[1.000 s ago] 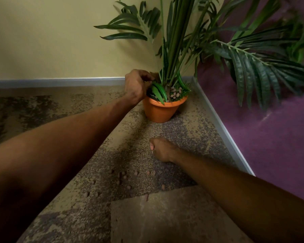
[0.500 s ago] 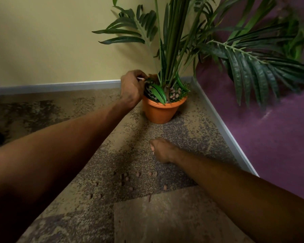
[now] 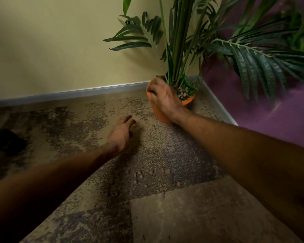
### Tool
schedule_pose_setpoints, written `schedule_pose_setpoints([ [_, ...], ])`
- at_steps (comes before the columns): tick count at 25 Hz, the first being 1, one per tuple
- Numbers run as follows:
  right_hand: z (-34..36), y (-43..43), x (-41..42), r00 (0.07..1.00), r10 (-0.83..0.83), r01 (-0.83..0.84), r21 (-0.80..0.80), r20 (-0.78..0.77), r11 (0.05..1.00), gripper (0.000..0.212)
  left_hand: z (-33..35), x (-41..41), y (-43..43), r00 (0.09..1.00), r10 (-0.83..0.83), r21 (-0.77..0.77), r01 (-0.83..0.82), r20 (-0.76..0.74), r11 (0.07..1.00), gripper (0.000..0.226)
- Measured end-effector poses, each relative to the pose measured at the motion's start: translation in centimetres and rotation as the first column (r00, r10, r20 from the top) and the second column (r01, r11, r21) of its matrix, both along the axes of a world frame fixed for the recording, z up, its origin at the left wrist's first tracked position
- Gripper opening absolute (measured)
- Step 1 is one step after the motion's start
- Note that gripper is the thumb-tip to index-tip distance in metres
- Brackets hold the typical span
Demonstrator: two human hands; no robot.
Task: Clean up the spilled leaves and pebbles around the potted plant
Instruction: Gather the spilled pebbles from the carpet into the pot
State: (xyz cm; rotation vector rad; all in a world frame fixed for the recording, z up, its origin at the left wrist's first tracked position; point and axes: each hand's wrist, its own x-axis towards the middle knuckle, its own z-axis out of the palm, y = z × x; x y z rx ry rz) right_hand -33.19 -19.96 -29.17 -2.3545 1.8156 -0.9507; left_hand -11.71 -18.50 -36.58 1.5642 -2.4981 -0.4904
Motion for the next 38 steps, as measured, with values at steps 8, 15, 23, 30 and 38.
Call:
schedule_pose_setpoints([
  [8, 1.8, -3.8, -0.3, 0.959, -0.24, 0.257, 0.105, -0.148, 0.961, 0.019, 0.8, 3.6, 2.2, 0.992, -0.12, -0.033, 0.122, 0.049, 0.992, 0.054],
  [15, 2.8, -2.2, 0.2, 0.936, -0.129, 0.135, -0.005, -0.327, 0.991, 0.028, 1.6, 8.5, 4.5, 0.978, -0.206, -0.012, 0.206, -0.015, 0.979, 0.048],
  [23, -5.9, 10.0, 10.4, 0.806, 0.479, -0.359, 0.357, -0.347, 0.862, 0.031, -1.5, 15.6, 9.6, 0.99, -0.052, 0.076, 0.042, 0.134, 0.996, 0.074],
  [30, -10.9, 14.1, 16.2, 0.727, 0.651, -0.43, 0.592, -0.22, 0.681, 0.059, -5.4, 16.1, 10.4, 0.966, -0.109, 0.099, 0.088, 0.234, 0.991, 0.08],
  [38, -13.5, 15.9, 15.4, 0.682, 0.715, -0.576, 0.492, -0.15, 0.653, 0.025, -5.9, 13.4, 5.6, 0.993, 0.049, 0.02, -0.051, 0.106, 0.998, 0.064],
])
